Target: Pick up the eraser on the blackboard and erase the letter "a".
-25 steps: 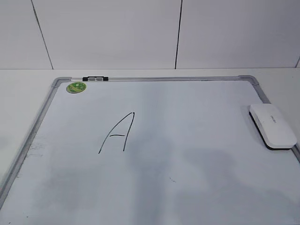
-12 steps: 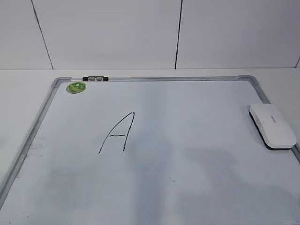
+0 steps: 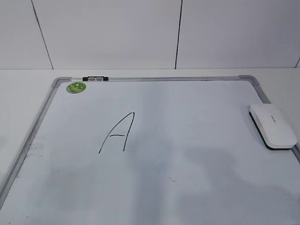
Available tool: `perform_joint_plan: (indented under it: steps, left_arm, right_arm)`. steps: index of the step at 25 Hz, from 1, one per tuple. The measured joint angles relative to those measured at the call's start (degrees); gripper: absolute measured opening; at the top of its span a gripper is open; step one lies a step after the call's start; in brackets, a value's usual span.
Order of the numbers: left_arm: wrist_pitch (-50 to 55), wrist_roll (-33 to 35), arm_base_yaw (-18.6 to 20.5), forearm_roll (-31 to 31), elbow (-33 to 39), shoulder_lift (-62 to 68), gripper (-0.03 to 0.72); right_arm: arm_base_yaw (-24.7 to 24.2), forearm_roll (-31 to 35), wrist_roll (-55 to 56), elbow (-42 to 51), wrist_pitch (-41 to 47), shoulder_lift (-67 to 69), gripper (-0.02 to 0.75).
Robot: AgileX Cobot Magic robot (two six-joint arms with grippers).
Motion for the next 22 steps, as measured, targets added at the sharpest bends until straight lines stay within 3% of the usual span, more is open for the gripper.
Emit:
perform_joint_plan:
  steps: [12,22]
  left_arm:
    - [0.0,-0.1,0.0,0.0,0.0,-0.2,0.497]
    - [0.1,-0.1,1.8,0.0,0.0,-8.9,0.497]
  right_arm:
    - [0.0,0.0,0.0,0.0,0.0,0.0,0.575]
    - [0.0,-0.1,0.0,0.0,-0.1,-7.2,0.566]
